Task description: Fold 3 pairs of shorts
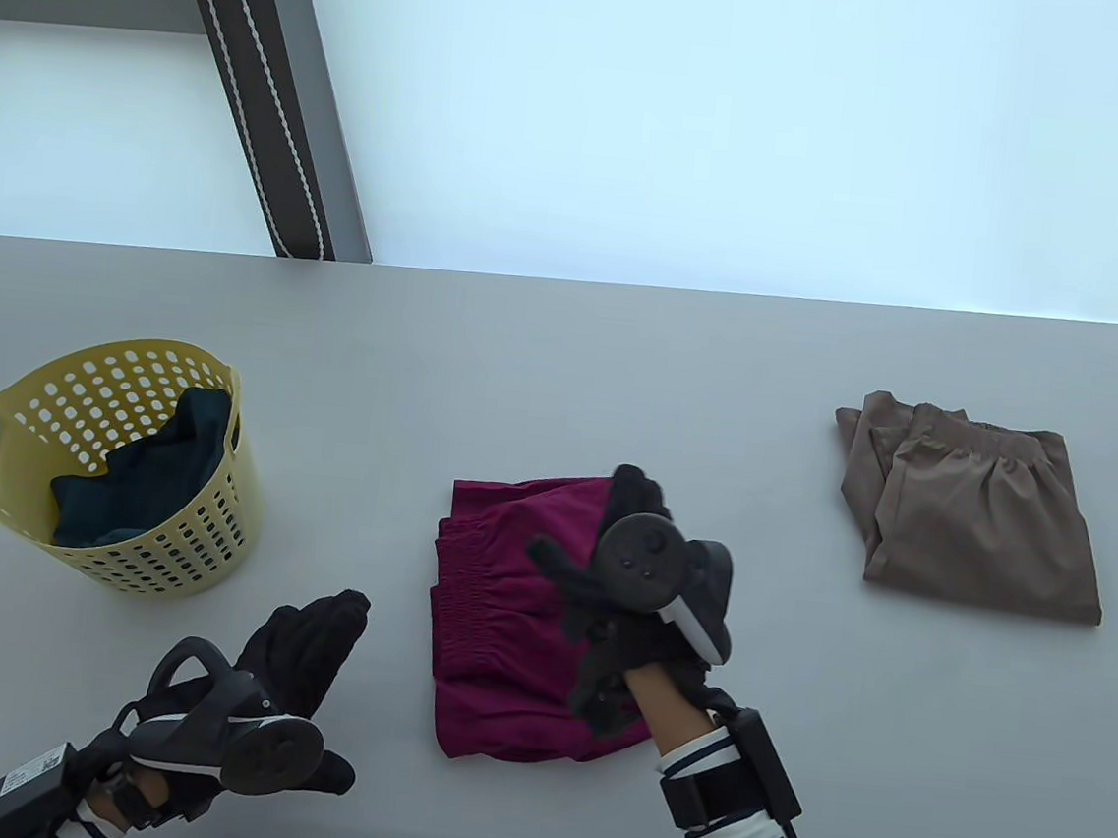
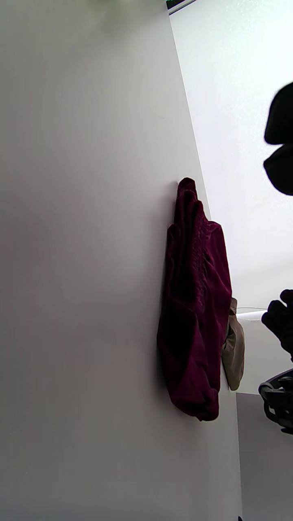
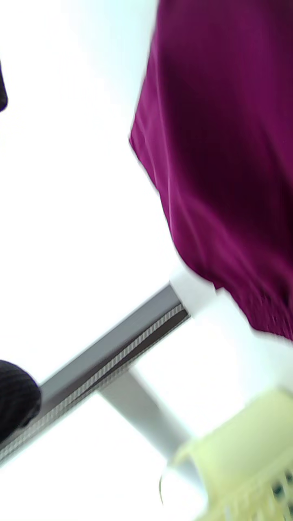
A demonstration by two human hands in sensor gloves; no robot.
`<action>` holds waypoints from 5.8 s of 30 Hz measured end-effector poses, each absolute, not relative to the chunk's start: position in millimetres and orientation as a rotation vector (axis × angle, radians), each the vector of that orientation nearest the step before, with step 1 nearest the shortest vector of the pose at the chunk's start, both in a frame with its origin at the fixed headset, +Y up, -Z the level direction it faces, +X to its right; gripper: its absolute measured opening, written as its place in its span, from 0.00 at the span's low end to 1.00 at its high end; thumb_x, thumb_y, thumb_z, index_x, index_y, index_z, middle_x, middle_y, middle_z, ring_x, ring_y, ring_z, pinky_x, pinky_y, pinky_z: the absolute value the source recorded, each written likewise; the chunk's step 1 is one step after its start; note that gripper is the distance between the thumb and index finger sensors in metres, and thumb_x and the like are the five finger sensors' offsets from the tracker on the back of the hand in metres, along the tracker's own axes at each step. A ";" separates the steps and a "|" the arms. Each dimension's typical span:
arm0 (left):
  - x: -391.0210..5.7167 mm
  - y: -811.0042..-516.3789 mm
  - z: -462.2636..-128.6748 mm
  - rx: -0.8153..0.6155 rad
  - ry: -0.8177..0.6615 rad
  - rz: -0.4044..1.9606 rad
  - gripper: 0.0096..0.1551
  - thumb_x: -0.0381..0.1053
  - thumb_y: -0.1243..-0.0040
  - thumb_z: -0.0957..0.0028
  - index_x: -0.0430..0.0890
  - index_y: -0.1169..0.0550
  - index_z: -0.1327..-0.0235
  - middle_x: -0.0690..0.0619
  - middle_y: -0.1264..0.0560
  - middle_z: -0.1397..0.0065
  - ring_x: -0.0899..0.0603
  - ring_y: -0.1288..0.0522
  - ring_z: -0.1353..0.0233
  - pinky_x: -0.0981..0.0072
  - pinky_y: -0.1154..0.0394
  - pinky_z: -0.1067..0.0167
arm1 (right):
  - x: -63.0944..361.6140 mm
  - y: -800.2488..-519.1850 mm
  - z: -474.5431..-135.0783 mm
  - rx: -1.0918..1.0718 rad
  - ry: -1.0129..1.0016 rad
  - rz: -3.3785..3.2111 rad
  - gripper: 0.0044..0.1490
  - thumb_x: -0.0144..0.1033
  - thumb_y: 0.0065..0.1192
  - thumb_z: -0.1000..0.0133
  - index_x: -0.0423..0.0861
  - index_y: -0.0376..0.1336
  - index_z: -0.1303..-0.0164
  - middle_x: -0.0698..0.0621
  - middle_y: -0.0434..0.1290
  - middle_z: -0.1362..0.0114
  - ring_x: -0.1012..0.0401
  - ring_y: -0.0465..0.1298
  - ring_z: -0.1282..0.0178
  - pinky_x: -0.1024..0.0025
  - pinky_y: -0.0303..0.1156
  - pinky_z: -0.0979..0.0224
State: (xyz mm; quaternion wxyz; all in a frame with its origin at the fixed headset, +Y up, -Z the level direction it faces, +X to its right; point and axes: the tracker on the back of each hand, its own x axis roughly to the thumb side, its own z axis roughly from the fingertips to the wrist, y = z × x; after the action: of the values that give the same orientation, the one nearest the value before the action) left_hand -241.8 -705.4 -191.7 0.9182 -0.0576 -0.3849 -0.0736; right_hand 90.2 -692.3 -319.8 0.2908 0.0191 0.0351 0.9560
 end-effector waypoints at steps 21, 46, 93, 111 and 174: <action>-240.9 -708.8 -195.2 -0.112 -0.760 -0.220 0.78 0.78 0.56 0.62 0.24 0.68 0.27 0.24 0.53 0.16 0.26 0.36 0.19 0.31 0.34 0.27 | 93.9 -760.3 -334.9 -0.202 0.403 2.671 0.25 0.34 0.64 0.51 0.32 0.64 0.52 0.18 0.44 0.31 0.19 0.46 0.37 0.30 0.52 0.38; -240.5 -711.9 -200.5 -0.153 -0.758 -0.209 0.77 0.77 0.56 0.61 0.24 0.67 0.26 0.23 0.52 0.16 0.26 0.36 0.19 0.31 0.34 0.27 | 285.1 -601.1 -349.0 -0.233 -0.484 1.381 0.22 0.40 0.54 0.40 0.49 0.52 0.40 0.41 0.59 0.25 0.52 0.78 0.35 0.65 0.77 0.38; -260.8 -717.6 -222.7 -0.101 -0.616 -0.378 0.77 0.77 0.56 0.62 0.27 0.71 0.28 0.24 0.54 0.17 0.27 0.37 0.18 0.31 0.35 0.26 | 90.0 -698.7 -228.3 0.805 -0.380 2.966 0.26 0.54 0.52 0.47 0.50 0.71 0.95 0.55 0.74 0.91 0.61 0.75 0.92 0.62 0.75 0.80; -384.7 -573.4 -345.8 -0.558 -0.033 -0.338 0.49 0.63 0.40 0.57 0.49 0.42 0.22 0.47 0.29 0.19 0.38 0.22 0.24 0.39 0.29 0.28 | 96.5 -680.3 -226.7 0.794 -0.478 2.955 0.25 0.55 0.52 0.47 0.50 0.72 0.93 0.54 0.75 0.89 0.60 0.76 0.91 0.61 0.76 0.78; -242.2 -303.0 -349.3 0.563 -0.651 1.430 0.12 0.48 0.64 0.35 0.57 0.34 0.42 0.66 0.25 0.57 0.55 0.20 0.46 0.49 0.24 0.26 | 121.4 -655.0 -224.3 0.486 -0.796 2.932 0.25 0.54 0.51 0.45 0.50 0.72 0.91 0.55 0.76 0.87 0.60 0.77 0.89 0.61 0.76 0.77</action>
State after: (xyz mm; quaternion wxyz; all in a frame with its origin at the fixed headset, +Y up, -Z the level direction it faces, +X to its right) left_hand -242.2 -303.0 -349.3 0.6715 0.2500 -0.2890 0.6349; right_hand 121.4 -655.0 -224.3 0.0326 0.1580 -0.2585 0.9524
